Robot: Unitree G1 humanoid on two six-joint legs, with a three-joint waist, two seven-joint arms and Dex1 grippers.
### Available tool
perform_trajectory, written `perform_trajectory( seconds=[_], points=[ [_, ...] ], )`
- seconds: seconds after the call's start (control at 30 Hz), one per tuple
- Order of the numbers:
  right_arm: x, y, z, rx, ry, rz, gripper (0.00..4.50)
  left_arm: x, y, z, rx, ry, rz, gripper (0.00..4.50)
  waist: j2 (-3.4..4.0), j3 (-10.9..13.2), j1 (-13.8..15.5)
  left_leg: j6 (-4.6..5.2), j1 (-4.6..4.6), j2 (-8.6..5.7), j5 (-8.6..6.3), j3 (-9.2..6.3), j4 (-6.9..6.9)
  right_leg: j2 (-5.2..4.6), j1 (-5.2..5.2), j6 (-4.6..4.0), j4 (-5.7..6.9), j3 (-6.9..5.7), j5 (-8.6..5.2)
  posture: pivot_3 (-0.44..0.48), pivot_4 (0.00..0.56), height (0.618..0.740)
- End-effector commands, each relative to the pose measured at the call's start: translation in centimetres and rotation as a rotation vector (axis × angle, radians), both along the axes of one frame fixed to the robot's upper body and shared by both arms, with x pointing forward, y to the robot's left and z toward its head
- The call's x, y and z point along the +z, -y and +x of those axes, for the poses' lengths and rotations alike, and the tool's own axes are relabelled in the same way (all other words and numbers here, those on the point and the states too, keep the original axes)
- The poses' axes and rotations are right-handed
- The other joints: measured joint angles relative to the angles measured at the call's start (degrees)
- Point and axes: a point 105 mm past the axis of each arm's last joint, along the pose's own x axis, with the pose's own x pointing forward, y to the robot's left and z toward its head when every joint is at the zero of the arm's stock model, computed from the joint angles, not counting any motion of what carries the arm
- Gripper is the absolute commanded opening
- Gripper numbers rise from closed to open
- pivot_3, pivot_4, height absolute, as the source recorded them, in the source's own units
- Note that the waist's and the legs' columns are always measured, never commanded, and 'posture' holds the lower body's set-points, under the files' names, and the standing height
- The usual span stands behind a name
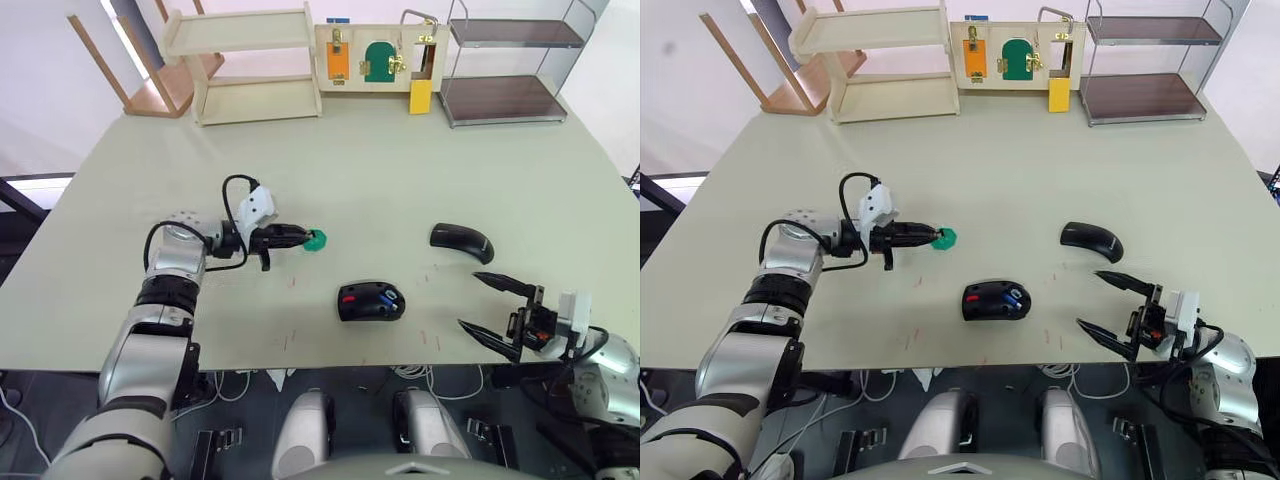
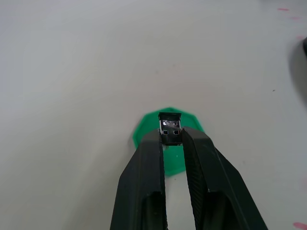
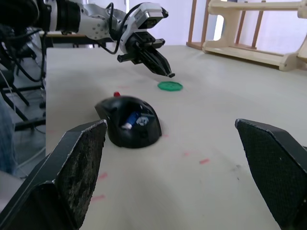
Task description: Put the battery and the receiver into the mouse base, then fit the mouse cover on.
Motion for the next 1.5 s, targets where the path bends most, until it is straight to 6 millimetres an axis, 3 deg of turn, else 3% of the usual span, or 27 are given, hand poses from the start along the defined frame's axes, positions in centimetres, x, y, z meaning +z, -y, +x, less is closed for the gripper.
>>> perform_trajectory(
  seconds=[0.03, 0.17, 0.37, 0.5, 0.67, 0.8, 1.17, 1.3, 1.33, 1.4, 1.47, 1.5],
  points=[
    [1.6, -0.9, 0.0, 0.018, -0.023, 0.02, 4.5, 2.9, 1.2, -0.5, -0.087, 0.096, -0.022, 0.11, 0.0, 0.0, 0.0, 0.0, -0.01, 0.0, 0.0, 0.0, 0.0, 0.0, -0.01, 0.0, 0.0, 0.0, 0.0, 0.0, 0.15, 0.74],
    [2.9, -1.5, 0.9, -0.033, -0.069, 0.026, 4.5, 4.0, 2.6, -1.5, -0.173, 0.133, -0.002, 0.11, -0.01, 0.0, 0.0, 0.0, -0.01, 0.0, 0.0, 0.02, 0.03, -0.01, -0.01, -0.05, 0.02, 0.02, -0.03, 0.0, 0.15, 0.74],
    [4.2, -2.9, 1.5, -0.029, -0.304, -0.006, 4.5, 5.2, 4.6, -3.3, -0.299, 0.165, 0.034, 0.11, -0.01, 0.0, 0.0, -0.01, -0.12, 0.0, 0.01, 0.06, 0.03, 0.0, -0.15, -0.06, 0.05, 0.08, -0.03, 0.0, 0.15, 0.74],
    [4.6, -3.5, 1.3, -0.011, -0.403, -0.048, 4.5, 5.4, 5.3, -4.1, -0.343, 0.168, 0.054, 0.11, -0.02, 0.0, 0.0, 0.0, -0.37, 0.0, 0.01, -0.08, 0.06, 0.03, -0.33, -0.01, 0.03, -0.02, -0.01, 0.0, 0.15, 0.74],
    [5.7, -4.4, 3.0, -0.078, -0.494, -0.104, 4.5, 5.2, 6.5, -5.6, -0.421, 0.157, 0.083, 0.11, -0.05, 0.0, -0.1, 0.0, -0.6, 0.0, 0.01, -0.13, 0.15, 0.01, -0.45, 0.0, -0.02, -0.06, 0.0, 0.0, 0.15, 0.74],
    [6.2, -5.6, 3.4, -0.044, -0.702, -0.125, 4.5, 5.7, 7.4, -5.7, -0.434, 0.187, 0.076, 0.11, -0.07, 0.0, 0.0, 0.01, -0.67, 0.0, 0.01, -0.31, 0.15, 0.02, -0.46, -0.01, -0.03, -0.2, 0.0, 0.0, 0.15, 0.74],
    [8.8, -9.6, 3.9, 0.105, -1.061, 0.13, 4.5, 5.6, 8.4, -6.5, -0.465, 0.175, 0.092, 0.11, -0.15, 0.1, -0.1, 0.02, -0.79, -0.01, 0.01, -0.45, 0.11, 0.0, -0.45, 0.0, -0.15, -0.33, 0.01, 0.0, 0.15, 0.74],
    [9.0, -10.1, 4.5, 0.081, -1.083, 0.152, 4.5, 5.4, 8.5, -6.7, -0.476, 0.162, 0.101, 0.11, -0.16, 0.1, -0.2, 0.02, -0.79, -0.01, 0.01, -0.44, 0.11, 0.02, -0.45, 0.0, -0.15, -0.32, 0.01, 0.0, 0.15, 0.74],
    [8.8, -10.2, 4.5, 0.072, -1.088, 0.144, 4.1, 5.4, 8.6, -6.8, -0.48, 0.16, 0.1, 0.11, -0.16, 0.1, -0.2, 0.02, -0.78, -0.01, 0.01, -0.45, 0.11, 0.02, -0.45, 0.01, -0.15, -0.32, 0.01, 0.0, 0.15, 0.74],
    [8.4, -10.5, 4.6, 0.058, -1.103, 0.13, 3.76, 5.2, 8.6, -7.1, -0.498, 0.154, 0.109, 0.11, -0.16, 0.1, -0.2, 0.02, -0.79, -0.01, 0.01, -0.45, 0.11, 0.02, -0.45, 0.01, -0.16, -0.32, 0.01, 0.0, 0.15, 0.74],
    [8.2, -10.8, 4.3, 0.061, -1.107, 0.109, 3.03, 5.1, 8.6, -7.2, -0.504, 0.152, 0.113, 0.11, -0.16, 0.1, -0.2, 0.02, -0.79, 0.0, 0.01, -0.46, 0.11, 0.02, -0.46, 0.01, -0.17, -0.32, 0.01, 0.0, 0.15, 0.74],
    [8.1, -10.9, 4.2, 0.066, -1.107, 0.106, 3.03, 5.1, 8.6, -7.2, -0.504, 0.152, 0.114, 0.11, -0.16, 0.1, -0.2, 0.02, -0.8, 0.0, 0.01, -0.48, 0.1, 0.02, -0.46, 0.01, -0.19, -0.32, 0.01, 0.0, 0.15, 0.74]
  ],
)
